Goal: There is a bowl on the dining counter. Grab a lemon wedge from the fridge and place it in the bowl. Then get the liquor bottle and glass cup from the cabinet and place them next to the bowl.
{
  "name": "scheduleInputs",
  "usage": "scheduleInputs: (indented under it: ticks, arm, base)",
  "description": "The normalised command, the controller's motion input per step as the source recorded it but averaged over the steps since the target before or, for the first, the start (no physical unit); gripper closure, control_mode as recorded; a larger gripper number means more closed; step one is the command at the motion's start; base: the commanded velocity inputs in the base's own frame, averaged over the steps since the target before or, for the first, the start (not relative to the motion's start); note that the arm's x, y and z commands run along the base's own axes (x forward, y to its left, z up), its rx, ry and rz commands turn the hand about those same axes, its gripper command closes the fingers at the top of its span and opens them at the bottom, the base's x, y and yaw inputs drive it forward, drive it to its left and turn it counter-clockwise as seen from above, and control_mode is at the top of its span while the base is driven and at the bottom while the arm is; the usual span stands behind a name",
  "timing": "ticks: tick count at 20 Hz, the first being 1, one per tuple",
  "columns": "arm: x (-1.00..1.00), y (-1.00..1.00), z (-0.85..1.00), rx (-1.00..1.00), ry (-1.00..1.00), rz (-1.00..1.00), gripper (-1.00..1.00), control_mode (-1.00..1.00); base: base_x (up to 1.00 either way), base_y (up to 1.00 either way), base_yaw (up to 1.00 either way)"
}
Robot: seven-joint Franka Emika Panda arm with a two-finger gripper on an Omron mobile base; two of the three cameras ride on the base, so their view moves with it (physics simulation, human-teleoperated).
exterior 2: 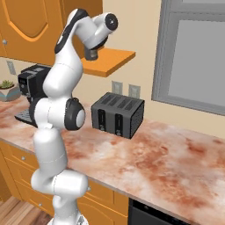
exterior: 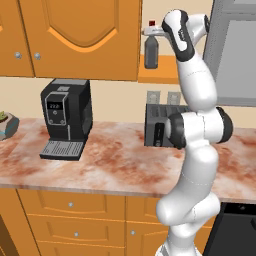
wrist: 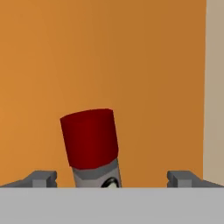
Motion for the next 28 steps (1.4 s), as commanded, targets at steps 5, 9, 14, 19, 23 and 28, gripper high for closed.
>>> scheduleInputs:
  ticks: [5, 9, 14, 19, 23, 28]
  arm:
    - [0.09, 0.25, 0.0, -0.01, 0.03, 0.01, 1.0, -1.0]
    - [0.0, 0.03, 0.0, 0.0, 0.0, 0.0, 1.0, -1.0]
    - [0.0, 0.0, 0.0, 0.0, 0.0, 0.0, 1.0, -1.0]
    - [0.0, 0.0, 0.0, 0.0, 0.0, 0.0, 1.0, -1.0]
    - [-0.02, 0.0, 0.0, 0.0, 0.0, 0.0, 1.0, -1.0]
    - [0.0, 0.0, 0.0, 0.0, 0.0, 0.0, 1.0, -1.0]
  base:
    - [0.0, 0.0, 0.0]
    - [0.0, 0.0, 0.0]
    - [0.0, 0.0, 0.0]
    - [0.0, 0.0, 0.0]
    - [0.0, 0.0, 0.0]
    - [0.0, 0.0, 0.0]
